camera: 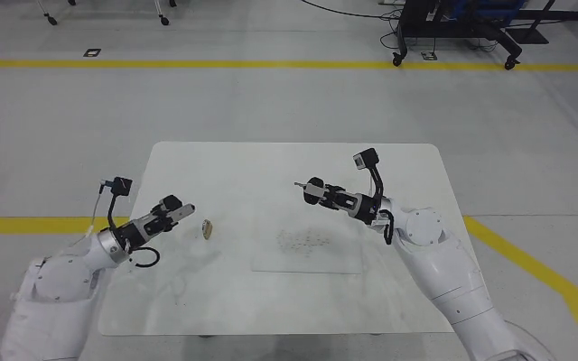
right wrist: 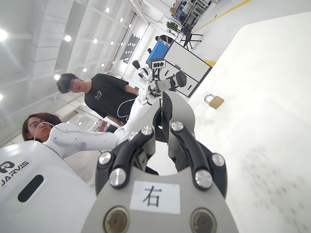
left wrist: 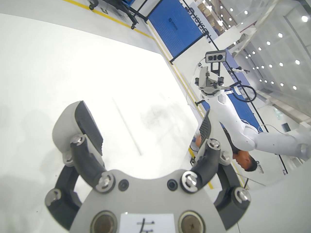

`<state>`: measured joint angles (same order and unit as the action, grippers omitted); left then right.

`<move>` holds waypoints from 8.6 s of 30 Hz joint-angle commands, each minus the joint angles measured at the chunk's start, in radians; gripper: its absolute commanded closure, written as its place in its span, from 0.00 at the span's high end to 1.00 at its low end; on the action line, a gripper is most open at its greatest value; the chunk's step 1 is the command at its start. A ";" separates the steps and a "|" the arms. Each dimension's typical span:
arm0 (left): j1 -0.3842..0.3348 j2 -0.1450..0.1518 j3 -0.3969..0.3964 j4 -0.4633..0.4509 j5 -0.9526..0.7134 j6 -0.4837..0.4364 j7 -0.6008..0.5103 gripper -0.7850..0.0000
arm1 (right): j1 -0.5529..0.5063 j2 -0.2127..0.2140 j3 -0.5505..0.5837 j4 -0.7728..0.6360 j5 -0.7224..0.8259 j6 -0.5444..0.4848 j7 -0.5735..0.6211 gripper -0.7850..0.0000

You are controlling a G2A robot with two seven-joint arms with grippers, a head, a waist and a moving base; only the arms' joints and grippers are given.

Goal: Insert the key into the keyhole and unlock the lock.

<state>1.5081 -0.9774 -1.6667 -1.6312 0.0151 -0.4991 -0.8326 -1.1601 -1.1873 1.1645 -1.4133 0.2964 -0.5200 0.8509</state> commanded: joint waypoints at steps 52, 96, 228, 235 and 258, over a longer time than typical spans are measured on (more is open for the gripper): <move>-0.024 -0.035 0.263 0.003 0.556 0.404 0.193 0.00 | 0.000 0.000 0.000 0.001 0.000 0.000 0.000 0.00; -0.288 -0.088 0.342 0.487 -1.177 0.279 -0.310 0.00 | 0.014 -0.013 -0.042 -0.010 -0.048 0.043 -0.108 0.00; -0.453 -0.171 0.459 0.457 -0.836 0.358 -0.215 0.00 | -0.046 -0.098 -0.198 -0.517 0.198 1.129 -0.779 0.00; -0.448 -0.172 0.454 0.450 -0.824 0.354 -0.214 0.00 | -0.044 -0.102 -0.193 -0.517 0.196 1.128 -0.780 0.00; -0.427 -0.181 0.440 0.426 -0.829 0.328 -0.175 0.00 | -0.050 -0.119 -0.197 -0.518 0.172 1.139 -0.814 0.00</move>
<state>1.0801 -1.1575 -1.2258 -1.2037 -0.8122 -0.1699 -1.0114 -1.2087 -1.3052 0.9682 -1.9310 0.4696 0.6188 0.0388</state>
